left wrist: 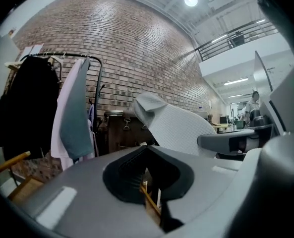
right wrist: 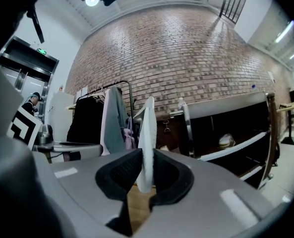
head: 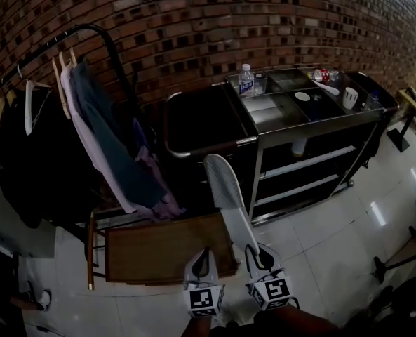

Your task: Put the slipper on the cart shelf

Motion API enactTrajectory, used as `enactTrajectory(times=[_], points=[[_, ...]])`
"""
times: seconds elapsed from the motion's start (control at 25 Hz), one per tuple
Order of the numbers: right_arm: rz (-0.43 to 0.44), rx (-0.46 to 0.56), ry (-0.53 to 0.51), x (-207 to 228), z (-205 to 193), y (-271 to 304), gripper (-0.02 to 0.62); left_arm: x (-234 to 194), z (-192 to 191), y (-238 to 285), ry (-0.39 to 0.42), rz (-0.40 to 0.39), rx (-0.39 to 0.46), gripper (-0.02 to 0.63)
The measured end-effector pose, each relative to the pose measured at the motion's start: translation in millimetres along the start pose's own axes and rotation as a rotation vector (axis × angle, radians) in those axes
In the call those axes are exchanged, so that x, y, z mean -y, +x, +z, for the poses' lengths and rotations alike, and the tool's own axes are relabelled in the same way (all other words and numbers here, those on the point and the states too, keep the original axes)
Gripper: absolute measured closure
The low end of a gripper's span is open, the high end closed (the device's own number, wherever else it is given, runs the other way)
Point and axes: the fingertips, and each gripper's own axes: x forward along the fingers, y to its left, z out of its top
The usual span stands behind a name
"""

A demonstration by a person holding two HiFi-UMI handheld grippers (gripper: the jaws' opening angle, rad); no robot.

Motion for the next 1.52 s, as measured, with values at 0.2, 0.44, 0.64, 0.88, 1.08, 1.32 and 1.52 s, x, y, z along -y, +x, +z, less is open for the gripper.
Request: enactTrajectory(times=[0.2,0.44,0.64,0.88,1.08,1.32,1.52], points=[[-0.083,-0.065,0.02,71,-22,-17,0.541,38,0,30,-0.012,-0.025,-0.017,0.591],[-0.188,-0.16,-0.002,157,-43,-46,0.542,105,-16,67,-0.047,-0.084,-0.042,0.591],[-0.213,-0.189,0.009,214,-42,-35,0.543,135,2,106,-0.045,-0.086,-0.023,0.591],[-0.179,-0.197,0.025,267,-34,7,0.543,151,-8,151,-0.015,-0.038,-0.042,0.591],[-0.14,-0.221,0.064,292,-33,39,0.543,155,1,175,-0.028,0.01,-0.042,0.591],[-0.104,-0.207,0.066,302,-22,104,0.543,135,27,201,-0.002,0.072,-0.018,0.591],[-0.092,-0.222,0.09,304,-26,155,0.544,116,33,217,0.0,0.113,-0.013,0.591]])
